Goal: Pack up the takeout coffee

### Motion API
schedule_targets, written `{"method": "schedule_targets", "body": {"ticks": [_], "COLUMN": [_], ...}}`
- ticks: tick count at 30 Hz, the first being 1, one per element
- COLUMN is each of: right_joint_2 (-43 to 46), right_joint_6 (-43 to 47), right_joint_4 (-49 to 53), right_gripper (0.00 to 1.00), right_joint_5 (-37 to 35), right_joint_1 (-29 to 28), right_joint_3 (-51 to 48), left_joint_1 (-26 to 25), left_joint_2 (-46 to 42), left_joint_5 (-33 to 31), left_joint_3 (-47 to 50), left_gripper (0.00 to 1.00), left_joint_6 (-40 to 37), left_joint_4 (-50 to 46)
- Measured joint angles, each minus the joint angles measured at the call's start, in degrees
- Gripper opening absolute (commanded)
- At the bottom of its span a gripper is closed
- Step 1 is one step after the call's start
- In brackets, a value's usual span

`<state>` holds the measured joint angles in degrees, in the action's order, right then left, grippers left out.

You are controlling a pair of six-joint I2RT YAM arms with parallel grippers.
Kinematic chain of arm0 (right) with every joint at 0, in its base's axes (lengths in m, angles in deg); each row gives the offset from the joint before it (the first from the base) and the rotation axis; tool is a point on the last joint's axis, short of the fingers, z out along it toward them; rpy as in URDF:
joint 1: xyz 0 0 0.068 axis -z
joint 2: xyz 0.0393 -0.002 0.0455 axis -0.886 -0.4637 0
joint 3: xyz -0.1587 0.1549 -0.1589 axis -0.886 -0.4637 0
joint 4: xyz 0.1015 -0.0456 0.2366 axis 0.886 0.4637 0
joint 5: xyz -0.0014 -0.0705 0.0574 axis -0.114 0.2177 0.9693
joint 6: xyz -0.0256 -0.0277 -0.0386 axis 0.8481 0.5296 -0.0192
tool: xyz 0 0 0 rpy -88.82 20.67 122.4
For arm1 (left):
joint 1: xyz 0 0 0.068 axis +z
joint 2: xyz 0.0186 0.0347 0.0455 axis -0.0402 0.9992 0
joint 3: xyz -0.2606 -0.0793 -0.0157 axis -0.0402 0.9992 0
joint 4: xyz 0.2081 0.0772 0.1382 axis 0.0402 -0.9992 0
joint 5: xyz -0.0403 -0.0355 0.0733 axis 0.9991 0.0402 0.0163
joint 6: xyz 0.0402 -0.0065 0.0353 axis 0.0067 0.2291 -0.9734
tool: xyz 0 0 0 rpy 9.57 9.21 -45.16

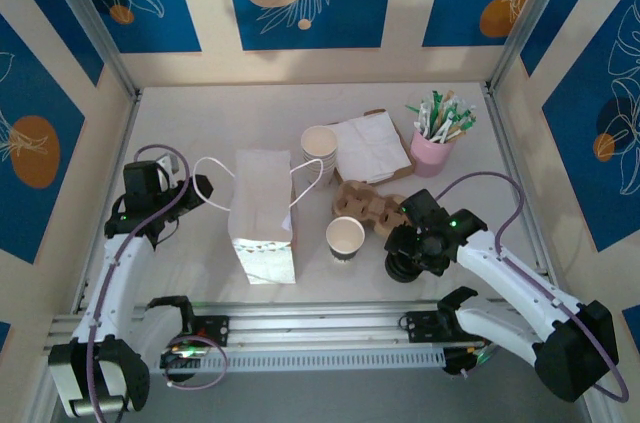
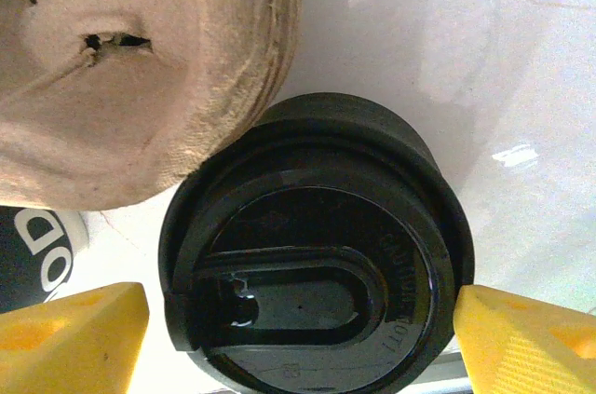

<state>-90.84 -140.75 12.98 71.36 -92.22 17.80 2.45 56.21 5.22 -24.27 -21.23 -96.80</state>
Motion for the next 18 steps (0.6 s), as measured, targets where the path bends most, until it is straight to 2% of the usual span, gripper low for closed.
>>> {"method": "schedule_targets", "body": {"ticks": [11,18], "right_joint_2": [0.00,0.00], "right_joint_6": [0.24,0.48], "right_joint_4": [-0.92,-1.53], "right_gripper": [0.84,0.79], "right_joint_5": [-0.20,-0.20], "right_joint_1": [0.48,0.74], "right_joint_3": [-0.90,-1.14], "left_joint_1": [0.00,0.00], "left_joint_2": [0.20,0.20], "left_joint_5": [0.02,0.02], "left_joint_3": [0.00,0.00], "left_gripper": [0.52,0.52], "left_joint_6": [0.00,0.00], "left_joint_4": [0.00,0.00]}}
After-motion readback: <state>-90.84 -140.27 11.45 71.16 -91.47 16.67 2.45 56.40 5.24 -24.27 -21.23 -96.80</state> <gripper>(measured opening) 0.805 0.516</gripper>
